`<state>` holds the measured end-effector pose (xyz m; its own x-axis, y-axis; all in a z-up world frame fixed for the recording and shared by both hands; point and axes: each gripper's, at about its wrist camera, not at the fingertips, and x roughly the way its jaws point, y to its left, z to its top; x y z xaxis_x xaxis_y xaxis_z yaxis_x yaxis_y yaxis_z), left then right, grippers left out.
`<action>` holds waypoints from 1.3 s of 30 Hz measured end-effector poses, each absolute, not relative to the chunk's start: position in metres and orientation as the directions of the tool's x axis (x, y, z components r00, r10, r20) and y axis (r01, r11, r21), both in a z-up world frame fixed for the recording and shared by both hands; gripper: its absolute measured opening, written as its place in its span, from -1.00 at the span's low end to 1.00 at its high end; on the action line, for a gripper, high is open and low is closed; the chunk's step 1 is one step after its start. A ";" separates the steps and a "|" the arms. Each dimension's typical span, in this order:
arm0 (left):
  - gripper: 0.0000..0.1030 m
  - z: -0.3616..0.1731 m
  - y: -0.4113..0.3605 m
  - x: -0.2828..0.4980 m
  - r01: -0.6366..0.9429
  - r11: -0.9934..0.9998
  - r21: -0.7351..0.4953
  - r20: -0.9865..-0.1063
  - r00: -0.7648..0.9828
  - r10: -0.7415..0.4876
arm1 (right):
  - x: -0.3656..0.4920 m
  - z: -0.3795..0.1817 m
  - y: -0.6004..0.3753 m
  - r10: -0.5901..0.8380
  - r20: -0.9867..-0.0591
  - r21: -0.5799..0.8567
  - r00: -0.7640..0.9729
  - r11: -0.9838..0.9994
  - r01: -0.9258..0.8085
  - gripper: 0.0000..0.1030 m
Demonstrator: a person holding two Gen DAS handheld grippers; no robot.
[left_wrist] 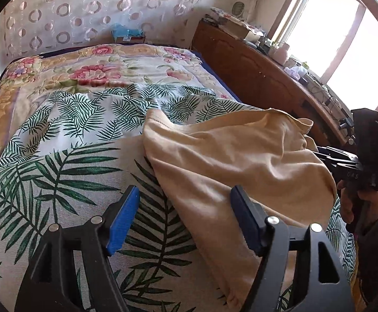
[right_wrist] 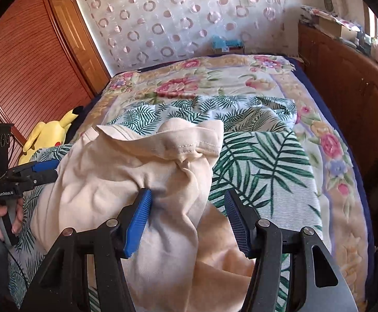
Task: Fold small clothes
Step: 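Grasp the folded shirt with both tools and lift it, then carry the shirt beside the yellow plush and open both tools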
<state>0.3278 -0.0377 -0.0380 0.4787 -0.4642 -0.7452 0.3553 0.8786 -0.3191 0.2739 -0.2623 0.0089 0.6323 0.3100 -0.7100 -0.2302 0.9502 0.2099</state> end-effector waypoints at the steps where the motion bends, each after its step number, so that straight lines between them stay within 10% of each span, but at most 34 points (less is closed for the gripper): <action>1: 0.42 -0.039 -0.038 0.328 0.355 0.878 -0.320 -0.744 0.480 -0.465 | 0.277 0.006 -0.261 0.300 -0.723 0.202 0.622 0.953 -0.224 0.24; 9: 0.19 -0.039 -0.049 0.324 0.385 0.873 -0.300 -0.743 0.480 -0.467 | 0.284 0.008 -0.260 0.314 -0.726 0.211 0.612 0.949 -0.236 0.34; 13: -0.06 -0.039 -0.055 0.318 0.403 0.863 -0.303 -0.741 0.469 -0.480 | 0.292 0.003 -0.261 0.412 -0.721 0.283 0.557 0.909 -0.307 -0.37; 19: -0.78 -0.040 -0.058 0.314 0.427 0.827 -0.366 -0.729 0.421 -0.540 | 0.289 0.007 -0.268 0.451 -0.693 0.289 0.562 0.888 -0.356 -0.71; 39: -0.84 0.070 0.087 0.190 0.272 0.916 -0.297 -0.506 0.768 -0.392 | 0.253 0.114 -0.136 0.548 -0.504 0.018 0.668 0.779 -0.626 -0.75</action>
<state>0.1899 0.0868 0.0698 0.7684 -0.3920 -0.5058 0.2718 0.9155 -0.2966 0.2530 -0.1360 0.1136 0.6675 0.5479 -0.5041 -0.6264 0.7793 0.0177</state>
